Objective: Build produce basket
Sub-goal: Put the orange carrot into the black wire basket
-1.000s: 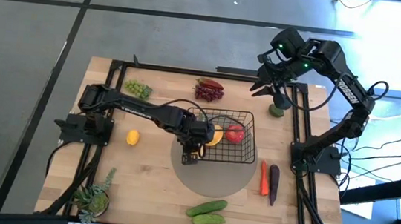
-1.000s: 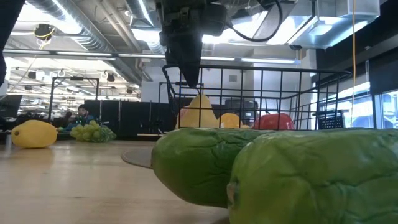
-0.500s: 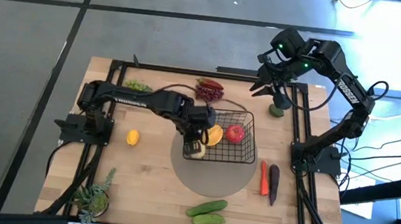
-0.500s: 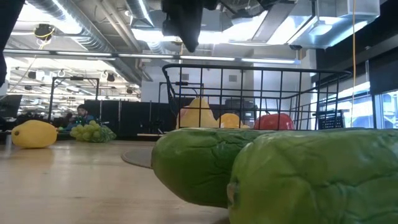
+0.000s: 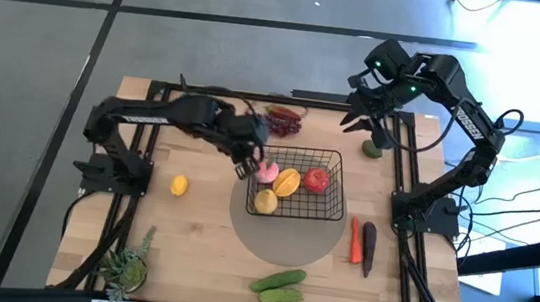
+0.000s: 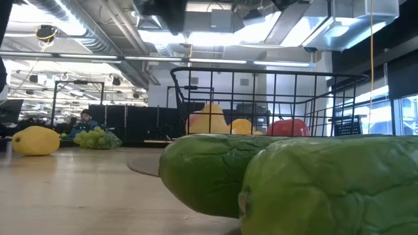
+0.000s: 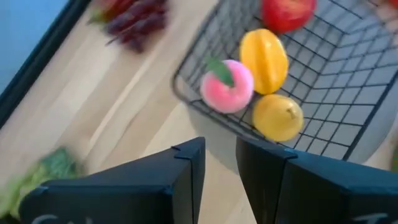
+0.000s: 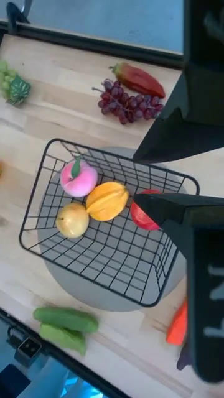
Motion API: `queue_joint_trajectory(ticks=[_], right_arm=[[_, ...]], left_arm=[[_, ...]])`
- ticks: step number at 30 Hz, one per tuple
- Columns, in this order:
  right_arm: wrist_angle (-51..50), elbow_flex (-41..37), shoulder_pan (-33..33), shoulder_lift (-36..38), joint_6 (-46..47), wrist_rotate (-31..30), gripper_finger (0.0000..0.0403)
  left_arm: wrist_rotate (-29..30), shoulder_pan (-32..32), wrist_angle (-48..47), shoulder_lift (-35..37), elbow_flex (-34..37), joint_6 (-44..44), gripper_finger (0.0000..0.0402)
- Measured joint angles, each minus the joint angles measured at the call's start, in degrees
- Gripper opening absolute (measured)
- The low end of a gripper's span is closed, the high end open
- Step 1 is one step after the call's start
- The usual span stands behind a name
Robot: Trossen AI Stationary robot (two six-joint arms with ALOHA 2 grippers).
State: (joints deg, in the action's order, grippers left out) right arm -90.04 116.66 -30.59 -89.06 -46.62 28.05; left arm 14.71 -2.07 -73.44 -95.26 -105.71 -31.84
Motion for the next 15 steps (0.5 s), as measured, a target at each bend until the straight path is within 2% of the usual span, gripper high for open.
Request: queue_joint_trajectory(ticks=[10, 15], right_arm=[[0.0, 0.0, 0.0, 0.0, 1.5, -1.5, 0.0083], [0.0, 0.0, 0.0, 0.0, 4.5, -1.5, 0.0083]], left_arm=[[1.3, -3.0, -16.4, 4.5, 0.1, -13.9, 0.0080], [-0.4, -3.9, -16.4, 5.5, 2.9, -14.6, 0.0080]])
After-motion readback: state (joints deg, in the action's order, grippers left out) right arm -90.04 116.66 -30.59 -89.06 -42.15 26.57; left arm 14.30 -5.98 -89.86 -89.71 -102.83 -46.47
